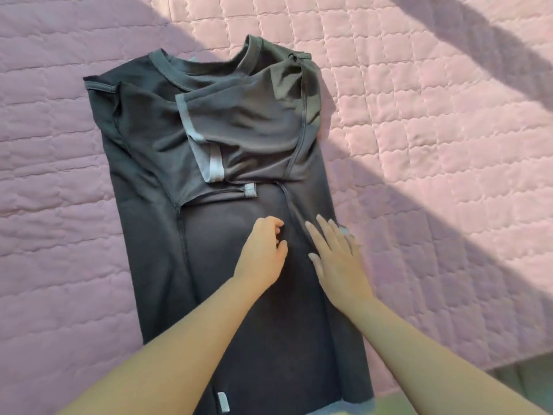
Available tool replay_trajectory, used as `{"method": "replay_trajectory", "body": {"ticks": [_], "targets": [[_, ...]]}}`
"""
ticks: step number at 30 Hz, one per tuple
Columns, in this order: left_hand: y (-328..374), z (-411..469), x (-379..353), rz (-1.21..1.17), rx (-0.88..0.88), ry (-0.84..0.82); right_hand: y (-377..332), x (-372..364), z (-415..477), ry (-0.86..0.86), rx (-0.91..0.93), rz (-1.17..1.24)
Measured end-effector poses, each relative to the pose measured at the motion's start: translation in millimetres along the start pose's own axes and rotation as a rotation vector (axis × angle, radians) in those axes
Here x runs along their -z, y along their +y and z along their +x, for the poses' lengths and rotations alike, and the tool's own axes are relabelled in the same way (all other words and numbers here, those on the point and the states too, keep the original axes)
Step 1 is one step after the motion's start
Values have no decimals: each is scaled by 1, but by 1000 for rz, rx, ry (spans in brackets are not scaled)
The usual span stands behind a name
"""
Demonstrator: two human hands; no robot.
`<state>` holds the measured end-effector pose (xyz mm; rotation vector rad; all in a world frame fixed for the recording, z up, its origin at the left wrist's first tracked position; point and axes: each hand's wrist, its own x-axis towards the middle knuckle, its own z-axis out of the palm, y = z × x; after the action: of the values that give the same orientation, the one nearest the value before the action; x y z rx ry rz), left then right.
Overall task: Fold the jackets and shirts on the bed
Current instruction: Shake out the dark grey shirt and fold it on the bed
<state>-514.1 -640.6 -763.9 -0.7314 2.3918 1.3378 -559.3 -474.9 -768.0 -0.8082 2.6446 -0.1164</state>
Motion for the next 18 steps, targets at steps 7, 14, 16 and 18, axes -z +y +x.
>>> {"method": "replay_trajectory", "body": {"ticks": [7,14,16,18], "targets": [[30,0,-42,-371,332,-54,8,0,-82,83,-402,489],[32,-30,-67,-362,375,-192,11,-9,-118,105,-291,406],[32,-43,-72,-425,366,-130,7,-9,-127,61,-300,459],[30,-52,-74,-477,362,-46,4,-12,-136,13,-291,462]]}}
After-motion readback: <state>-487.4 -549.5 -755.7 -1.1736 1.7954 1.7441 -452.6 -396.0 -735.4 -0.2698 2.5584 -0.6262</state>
